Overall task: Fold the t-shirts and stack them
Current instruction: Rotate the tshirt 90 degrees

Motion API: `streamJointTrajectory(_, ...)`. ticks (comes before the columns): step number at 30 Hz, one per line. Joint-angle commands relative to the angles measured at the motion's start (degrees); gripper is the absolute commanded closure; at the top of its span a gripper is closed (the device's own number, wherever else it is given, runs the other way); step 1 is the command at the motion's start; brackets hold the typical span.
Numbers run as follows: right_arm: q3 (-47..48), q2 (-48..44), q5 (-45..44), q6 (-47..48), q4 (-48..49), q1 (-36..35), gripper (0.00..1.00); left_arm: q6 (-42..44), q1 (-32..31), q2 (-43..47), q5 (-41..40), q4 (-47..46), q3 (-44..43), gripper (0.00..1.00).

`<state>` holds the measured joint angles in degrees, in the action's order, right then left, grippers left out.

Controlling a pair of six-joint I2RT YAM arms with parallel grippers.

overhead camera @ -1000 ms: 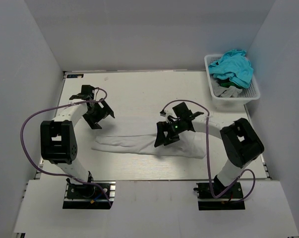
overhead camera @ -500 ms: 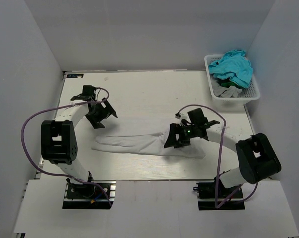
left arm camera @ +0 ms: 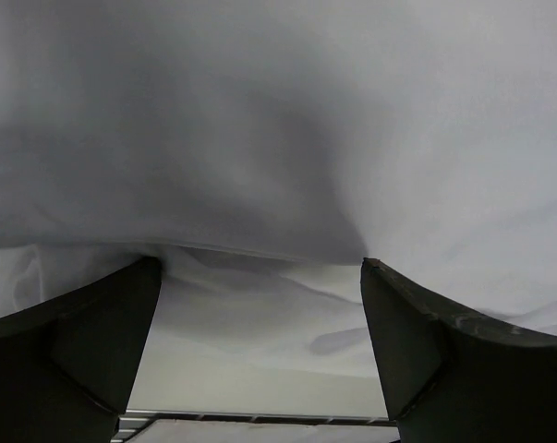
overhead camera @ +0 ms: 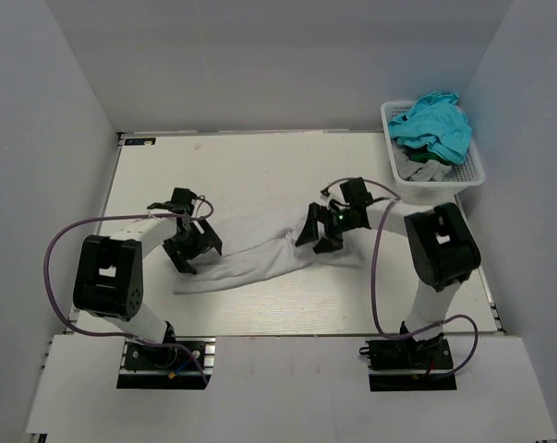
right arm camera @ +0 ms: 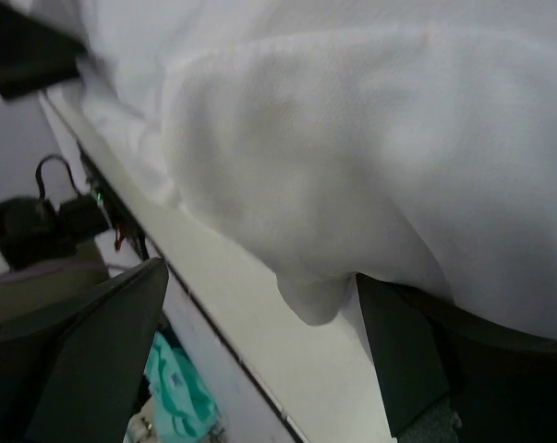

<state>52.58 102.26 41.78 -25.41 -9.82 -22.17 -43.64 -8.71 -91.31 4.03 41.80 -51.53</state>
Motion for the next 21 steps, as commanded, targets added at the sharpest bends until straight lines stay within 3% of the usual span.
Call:
streamJointTrajectory(1, 9.9, 10.0, -20.4, 4.4, -2.2, 0.6, 0.1, -1.8, -3.3, -0.5, 1.3, 1.3, 4.1, 0.0)
streamJointTrajectory(4, 25.3, 21.3, -24.0, 6.2, -5.2, 0.6, 0.1, -1.5, -8.4, -0.5, 10.2, 2.0, 4.8, 0.0)
streamJointTrajectory(5, 37.6, 23.7, -24.0, 7.9, -8.0, 0.5, 0.1, -0.1, -11.4, -0.5, 11.8, 2.0, 4.8, 0.0)
streamJointTrajectory(6, 41.9, 25.8, -23.8, 9.1, -9.1, 0.2, 0.1, 1.3, -12.5, -0.5, 13.4, 2.8, 2.9, 0.0)
streamJointTrajectory(7, 46.3, 30.2, -23.2, 12.3, -10.1, 0.1, 0.1, 5.1, -13.6, -1.0, 14.9, 5.1, 1.4, 0.0)
streamJointTrajectory(8, 59.8, 34.5, -20.3, 16.5, -12.4, 0.1, 0.1, 7.8, -15.5, -1.0, 21.0, 5.1, -0.2, 0.0)
streamJointTrajectory(10, 69.3, 39.5, -18.4, 23.5, -17.4, 0.6, 0.1, 13.6, -17.4, -1.8, 33.2, 4.5, -3.2, 0.0)
streamJointTrajectory(11, 77.4, 41.2, -18.5, 31.2, -20.7, 1.0, 0.1, 14.5, -19.3, -1.2, 35.5, 3.8, -4.3, 0.0)
streamJointTrajectory(12, 81.2, 40.4, -20.1, 33.2, -21.4, 1.1, 0.1, 15.2, -20.0, -0.3, 36.6, 3.8, -5.2, 0.0)
streamJointTrajectory(14, 78.3, 35.1, -23.0, 37.3, -17.6, 0.9, 0.1, 18.0, -21.2, -0.3, 33.4, 6.7, -10.0, 0.0)
streamJointTrajectory(18, 52.7, 17.2, -21.0, 34.4, 2.6, 0.6, 0.1, 19.3, -21.2, -0.3, 19.2, 11.2, -19.3, 0.0)
streamJointTrajectory(21, 46.7, 10.4, -20.2, 30.3, 4.8, 0.7, 0.1, 18.7, -21.2, -1.2, 8.9, 13.8, -23.5, 0.0)
